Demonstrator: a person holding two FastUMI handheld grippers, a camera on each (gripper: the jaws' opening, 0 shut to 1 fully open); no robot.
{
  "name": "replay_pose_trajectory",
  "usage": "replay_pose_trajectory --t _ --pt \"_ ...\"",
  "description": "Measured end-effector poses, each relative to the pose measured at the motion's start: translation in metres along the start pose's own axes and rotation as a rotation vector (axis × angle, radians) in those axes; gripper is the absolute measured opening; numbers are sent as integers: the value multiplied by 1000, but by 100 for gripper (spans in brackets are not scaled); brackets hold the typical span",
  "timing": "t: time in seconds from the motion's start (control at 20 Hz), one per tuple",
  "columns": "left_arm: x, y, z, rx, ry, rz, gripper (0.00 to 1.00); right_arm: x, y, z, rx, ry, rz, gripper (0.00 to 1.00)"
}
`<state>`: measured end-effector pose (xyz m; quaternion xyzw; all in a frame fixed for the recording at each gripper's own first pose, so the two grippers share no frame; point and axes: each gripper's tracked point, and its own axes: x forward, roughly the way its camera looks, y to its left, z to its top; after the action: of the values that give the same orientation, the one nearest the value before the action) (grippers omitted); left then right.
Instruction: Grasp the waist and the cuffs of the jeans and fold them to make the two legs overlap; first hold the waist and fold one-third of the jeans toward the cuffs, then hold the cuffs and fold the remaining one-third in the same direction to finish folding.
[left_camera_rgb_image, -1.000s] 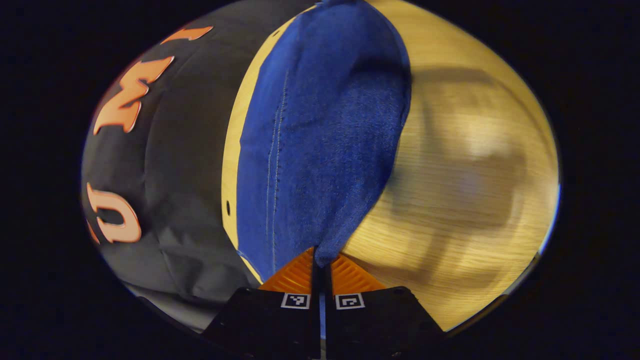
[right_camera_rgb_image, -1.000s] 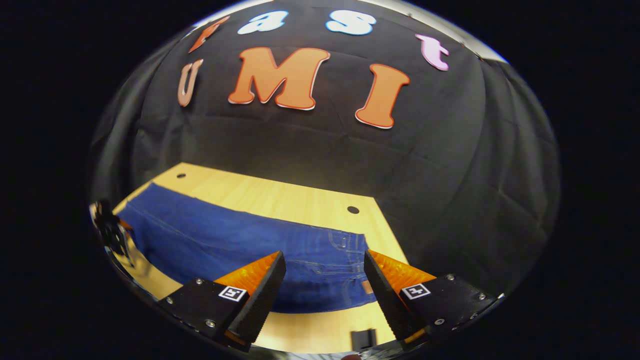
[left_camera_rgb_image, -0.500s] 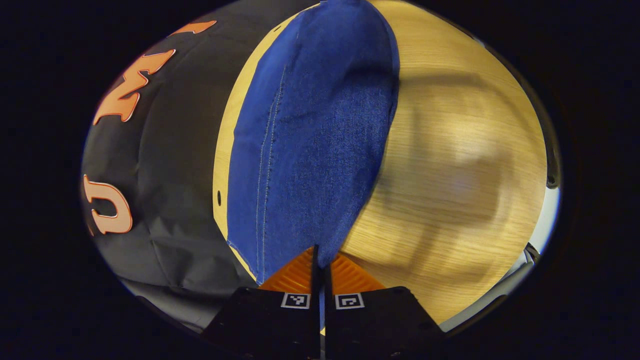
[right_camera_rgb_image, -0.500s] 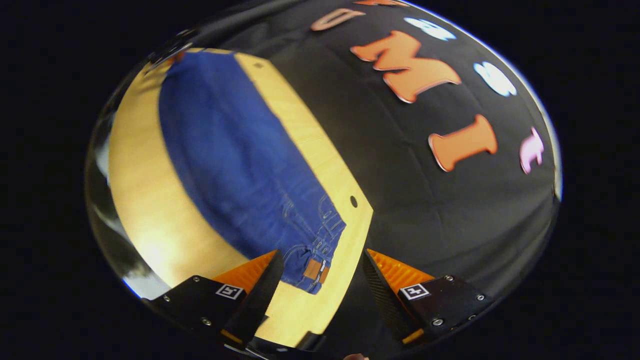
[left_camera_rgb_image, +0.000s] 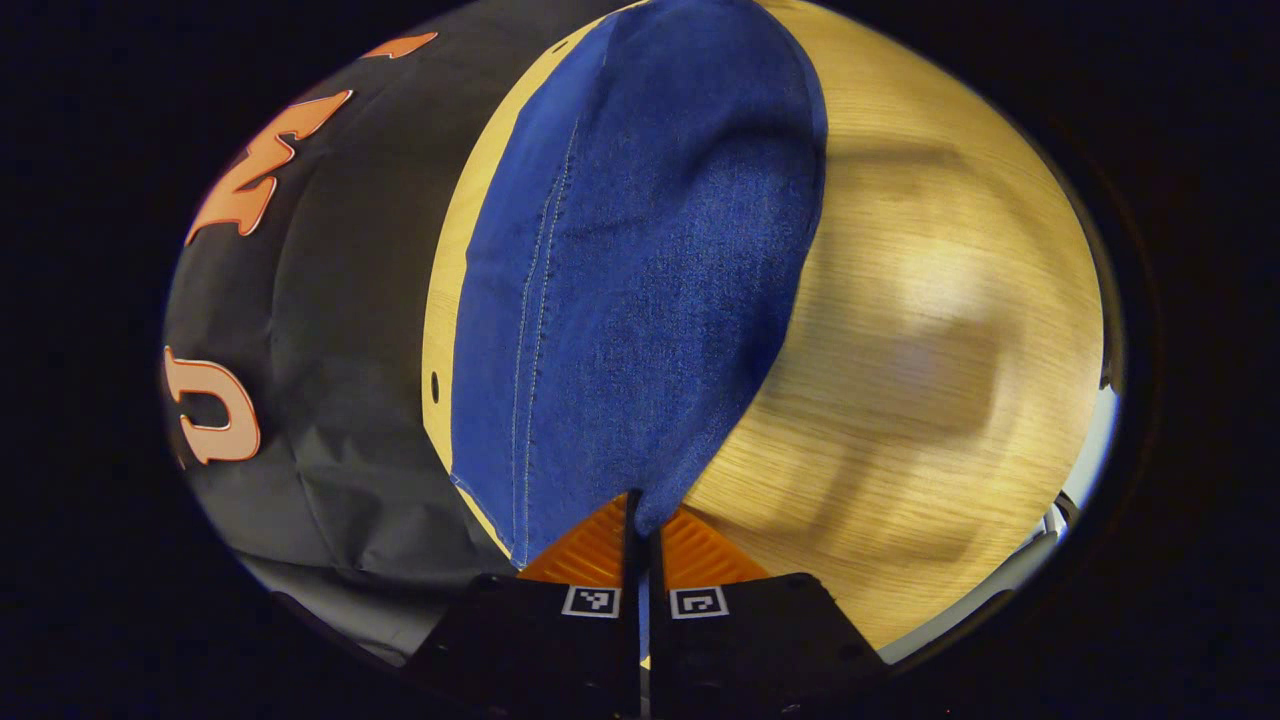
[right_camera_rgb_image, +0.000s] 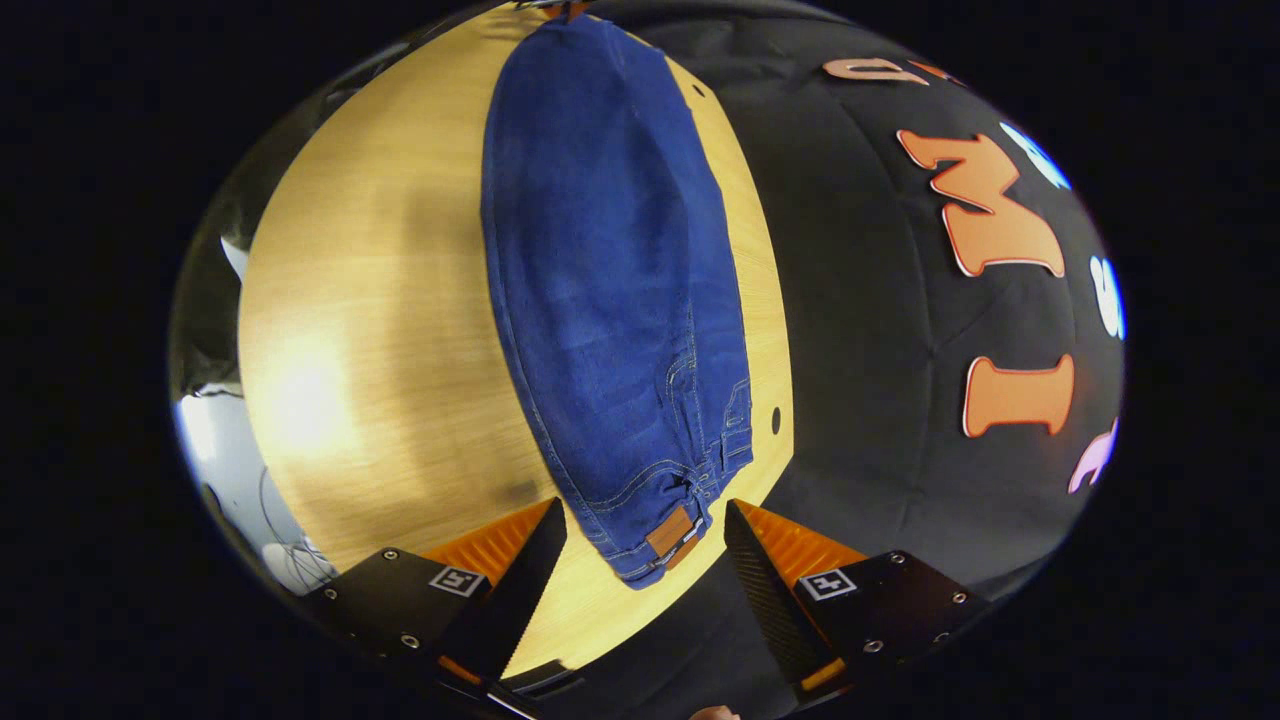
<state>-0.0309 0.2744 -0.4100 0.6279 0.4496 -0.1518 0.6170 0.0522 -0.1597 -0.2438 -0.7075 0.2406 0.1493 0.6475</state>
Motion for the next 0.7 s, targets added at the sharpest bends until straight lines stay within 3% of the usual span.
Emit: replay_pose_trajectory --t 0.25,0.7 --pt "2 1 1 -30 -6 -23 4 17 24 0 -76 15 69 99" --pt "2 0 5 -39 -37 -47 4 48 9 10 -115 25 53 96"
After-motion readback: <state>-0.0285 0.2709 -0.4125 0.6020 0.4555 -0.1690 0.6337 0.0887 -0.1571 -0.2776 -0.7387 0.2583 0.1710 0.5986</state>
